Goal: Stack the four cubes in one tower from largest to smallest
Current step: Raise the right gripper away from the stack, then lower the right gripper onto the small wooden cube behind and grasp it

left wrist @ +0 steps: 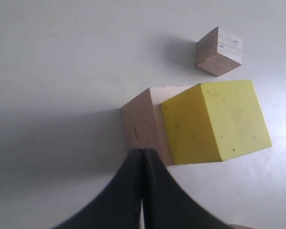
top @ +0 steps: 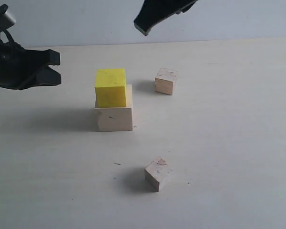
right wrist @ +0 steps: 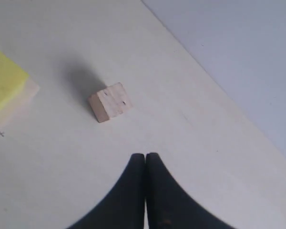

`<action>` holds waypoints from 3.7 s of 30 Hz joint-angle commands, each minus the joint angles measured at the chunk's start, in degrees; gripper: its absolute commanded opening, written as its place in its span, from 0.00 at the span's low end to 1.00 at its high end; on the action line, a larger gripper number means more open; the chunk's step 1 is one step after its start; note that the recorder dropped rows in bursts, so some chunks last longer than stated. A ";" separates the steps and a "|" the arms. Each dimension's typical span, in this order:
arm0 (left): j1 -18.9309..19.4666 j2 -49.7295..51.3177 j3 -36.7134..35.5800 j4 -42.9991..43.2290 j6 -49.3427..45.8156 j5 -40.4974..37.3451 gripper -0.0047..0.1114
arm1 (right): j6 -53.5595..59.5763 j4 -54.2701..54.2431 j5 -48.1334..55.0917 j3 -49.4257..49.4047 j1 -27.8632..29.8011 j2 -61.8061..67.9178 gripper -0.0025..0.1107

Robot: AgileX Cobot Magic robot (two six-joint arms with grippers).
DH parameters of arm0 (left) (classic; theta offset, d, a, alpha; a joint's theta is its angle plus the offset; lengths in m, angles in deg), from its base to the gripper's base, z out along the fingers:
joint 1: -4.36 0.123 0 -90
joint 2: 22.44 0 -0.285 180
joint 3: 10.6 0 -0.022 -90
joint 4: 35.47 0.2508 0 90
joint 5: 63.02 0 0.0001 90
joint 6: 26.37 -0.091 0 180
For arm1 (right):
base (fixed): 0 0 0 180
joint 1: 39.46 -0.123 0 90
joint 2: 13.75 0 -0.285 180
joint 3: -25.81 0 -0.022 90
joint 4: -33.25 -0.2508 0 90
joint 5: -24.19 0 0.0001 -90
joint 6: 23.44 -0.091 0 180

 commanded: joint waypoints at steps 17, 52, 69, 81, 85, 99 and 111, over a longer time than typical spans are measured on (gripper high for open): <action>0.09 -3.84 -0.10 0.59 -0.19 -2.33 0.04 | 29.72 -34.28 -24.43 -12.35 33.21 -0.53 0.02; 0.09 -15.65 -0.10 1.25 1.32 -20.97 0.04 | 88.31 -72.74 -32.90 -1.59 33.21 20.87 0.57; 0.09 -15.65 -0.10 3.79 1.32 -22.49 0.04 | 96.44 -82.22 -28.43 0.46 33.21 28.13 0.62; 0.09 -15.65 -0.10 3.79 1.32 -22.61 0.04 | 97.84 -82.63 -30.18 0.46 33.21 30.16 0.73; 0.09 -15.65 -0.10 3.79 1.32 -22.80 0.04 | 97.61 -83.37 -30.18 0.46 33.21 30.45 0.73; 0.09 -15.65 -0.10 3.79 1.32 -23.05 0.04 | 97.82 -85.26 -32.37 0.46 33.21 33.93 0.73; 0.09 -15.65 -0.10 3.79 1.32 -23.05 0.04 | 97.70 -84.47 -32.51 0.46 33.21 36.75 0.73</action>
